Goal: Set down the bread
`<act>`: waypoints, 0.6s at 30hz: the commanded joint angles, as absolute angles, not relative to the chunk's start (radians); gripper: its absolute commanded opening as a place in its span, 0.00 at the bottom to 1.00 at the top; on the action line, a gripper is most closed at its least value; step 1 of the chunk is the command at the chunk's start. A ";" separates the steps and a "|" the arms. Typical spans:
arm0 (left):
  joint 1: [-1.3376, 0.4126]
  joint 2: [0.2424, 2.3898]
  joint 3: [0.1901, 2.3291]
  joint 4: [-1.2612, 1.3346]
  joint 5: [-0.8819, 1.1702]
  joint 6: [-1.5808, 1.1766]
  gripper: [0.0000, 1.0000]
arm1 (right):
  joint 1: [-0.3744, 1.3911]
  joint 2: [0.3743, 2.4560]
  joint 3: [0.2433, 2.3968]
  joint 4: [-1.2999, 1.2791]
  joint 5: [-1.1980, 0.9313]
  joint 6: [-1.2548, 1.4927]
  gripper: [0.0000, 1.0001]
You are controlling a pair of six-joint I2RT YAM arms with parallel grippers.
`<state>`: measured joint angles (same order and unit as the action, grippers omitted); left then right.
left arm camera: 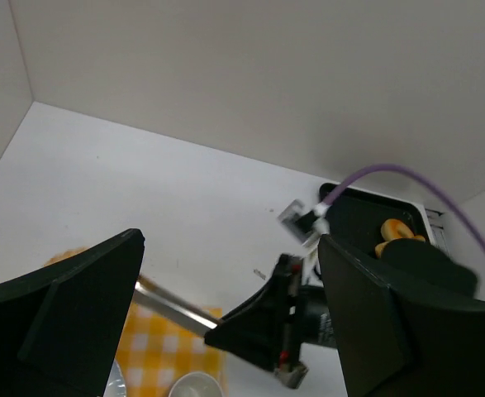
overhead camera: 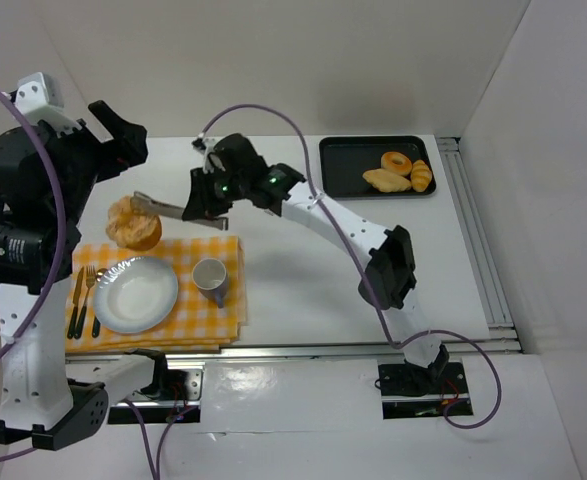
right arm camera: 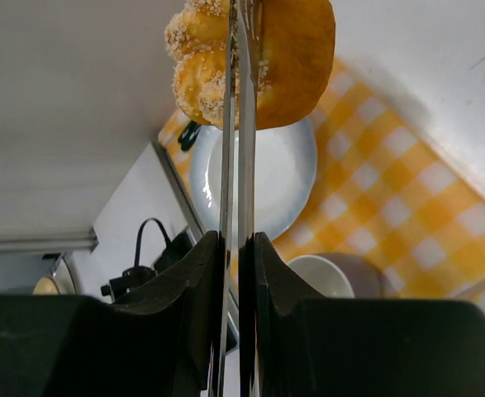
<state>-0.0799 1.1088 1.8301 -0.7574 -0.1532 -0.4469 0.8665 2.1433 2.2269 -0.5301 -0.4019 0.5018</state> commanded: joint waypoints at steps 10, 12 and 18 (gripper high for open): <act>-0.075 1.095 1.833 -0.753 -0.144 -0.423 1.00 | 0.976 2.131 2.059 -0.387 -0.531 0.554 0.00; -0.075 1.086 1.821 -0.753 -0.144 -0.423 1.00 | 0.986 2.143 2.039 -0.364 -0.558 0.565 0.00; -0.075 1.086 1.787 -0.753 -0.144 -0.423 1.00 | 0.999 2.189 2.039 -0.397 -0.571 0.565 0.03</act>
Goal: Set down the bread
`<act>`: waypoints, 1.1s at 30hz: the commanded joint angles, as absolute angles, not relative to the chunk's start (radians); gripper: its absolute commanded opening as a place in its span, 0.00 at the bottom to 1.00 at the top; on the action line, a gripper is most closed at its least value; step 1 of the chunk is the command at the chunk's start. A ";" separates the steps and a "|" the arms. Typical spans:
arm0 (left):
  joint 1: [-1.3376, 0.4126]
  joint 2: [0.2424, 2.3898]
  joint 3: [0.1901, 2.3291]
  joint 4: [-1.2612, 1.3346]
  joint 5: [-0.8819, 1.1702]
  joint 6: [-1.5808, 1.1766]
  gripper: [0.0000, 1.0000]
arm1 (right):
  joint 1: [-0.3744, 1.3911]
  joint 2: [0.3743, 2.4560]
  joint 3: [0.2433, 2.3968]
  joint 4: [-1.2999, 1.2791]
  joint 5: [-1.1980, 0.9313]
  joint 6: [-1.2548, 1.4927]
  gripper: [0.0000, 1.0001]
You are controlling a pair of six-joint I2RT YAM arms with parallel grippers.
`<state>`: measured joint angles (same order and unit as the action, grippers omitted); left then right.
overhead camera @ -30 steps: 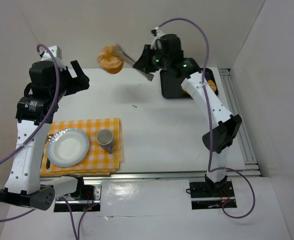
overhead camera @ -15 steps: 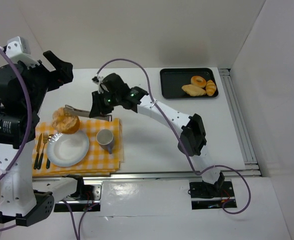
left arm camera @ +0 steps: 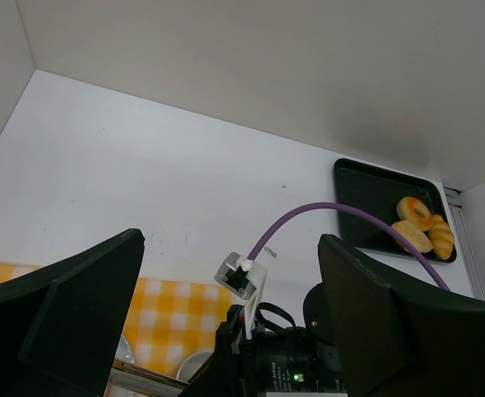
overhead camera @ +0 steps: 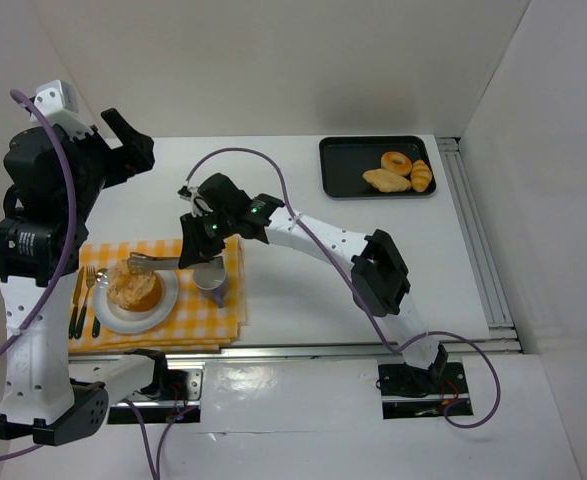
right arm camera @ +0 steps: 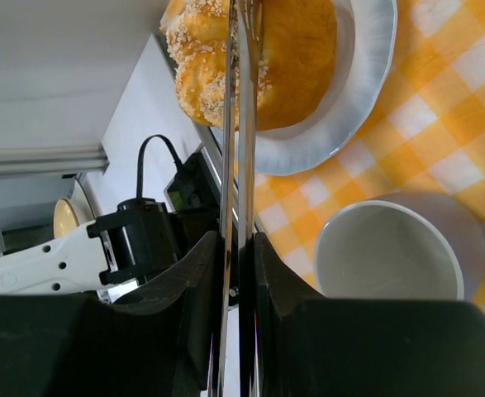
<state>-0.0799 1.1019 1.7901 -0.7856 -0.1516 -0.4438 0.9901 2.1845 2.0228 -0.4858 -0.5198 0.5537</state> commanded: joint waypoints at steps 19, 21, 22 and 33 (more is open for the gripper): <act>-0.075 1.095 1.778 -0.753 -0.117 -0.433 1.00 | 0.948 2.077 2.082 -0.514 -0.388 0.457 0.53; -0.075 1.095 1.778 -0.753 -0.117 -0.433 1.00 | 0.937 2.016 2.045 -0.514 -0.306 0.457 0.53; -0.075 1.095 1.778 -0.753 -0.127 -0.433 1.00 | 0.928 1.991 2.016 -0.514 -0.286 0.445 0.53; -0.075 1.095 1.718 -0.724 -0.051 -0.462 1.00 | 0.857 1.638 1.313 -0.318 0.184 0.436 0.53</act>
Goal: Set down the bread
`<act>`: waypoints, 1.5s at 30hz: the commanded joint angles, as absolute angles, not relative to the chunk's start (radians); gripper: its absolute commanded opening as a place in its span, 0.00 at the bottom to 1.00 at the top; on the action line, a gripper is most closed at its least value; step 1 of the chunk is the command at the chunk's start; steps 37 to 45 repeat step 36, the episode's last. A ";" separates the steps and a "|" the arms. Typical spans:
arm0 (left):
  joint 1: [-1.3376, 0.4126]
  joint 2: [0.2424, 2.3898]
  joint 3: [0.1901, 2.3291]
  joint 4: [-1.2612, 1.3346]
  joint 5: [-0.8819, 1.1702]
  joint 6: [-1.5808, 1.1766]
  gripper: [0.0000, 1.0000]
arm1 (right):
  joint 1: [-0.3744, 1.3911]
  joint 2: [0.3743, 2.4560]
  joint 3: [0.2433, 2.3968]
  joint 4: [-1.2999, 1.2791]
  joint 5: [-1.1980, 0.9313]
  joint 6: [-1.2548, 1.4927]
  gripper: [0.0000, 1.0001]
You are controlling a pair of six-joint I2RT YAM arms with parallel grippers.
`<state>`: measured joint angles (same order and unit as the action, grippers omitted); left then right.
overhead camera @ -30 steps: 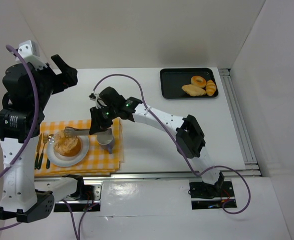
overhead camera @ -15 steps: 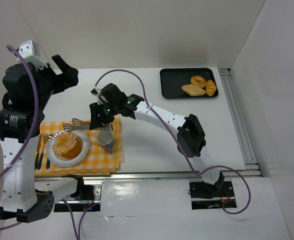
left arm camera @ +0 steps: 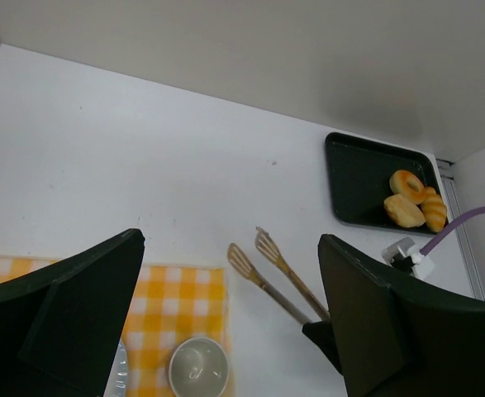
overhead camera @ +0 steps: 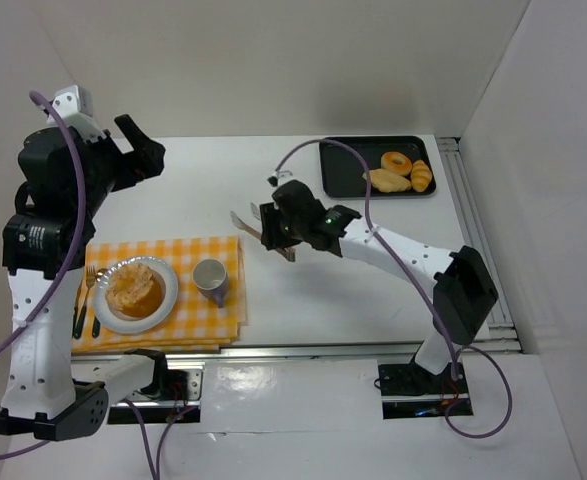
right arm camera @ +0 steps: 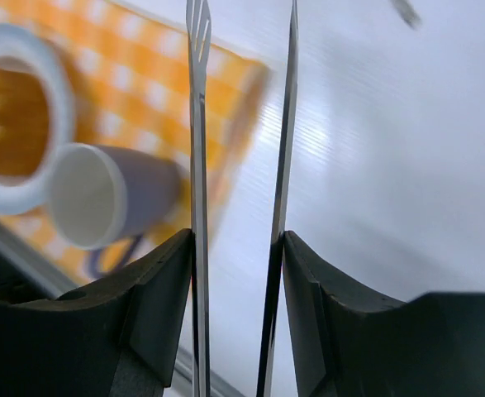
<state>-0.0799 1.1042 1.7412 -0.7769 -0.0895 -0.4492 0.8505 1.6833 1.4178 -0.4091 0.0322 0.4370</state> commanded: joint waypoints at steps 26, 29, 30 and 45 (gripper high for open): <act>-0.075 1.086 1.549 -0.695 -0.031 -0.451 1.00 | 0.709 1.494 1.296 -0.554 0.497 0.572 1.00; -0.075 1.086 1.540 -0.695 -0.031 -0.451 1.00 | 0.620 1.436 1.272 -0.577 0.525 0.584 1.00; -0.075 1.086 1.529 -0.695 -0.022 -0.442 1.00 | 0.576 1.404 1.253 -0.577 0.525 0.598 1.00; -0.075 1.086 1.529 -0.695 -0.012 -0.442 1.00 | 0.465 1.325 1.097 -0.577 0.476 0.643 1.00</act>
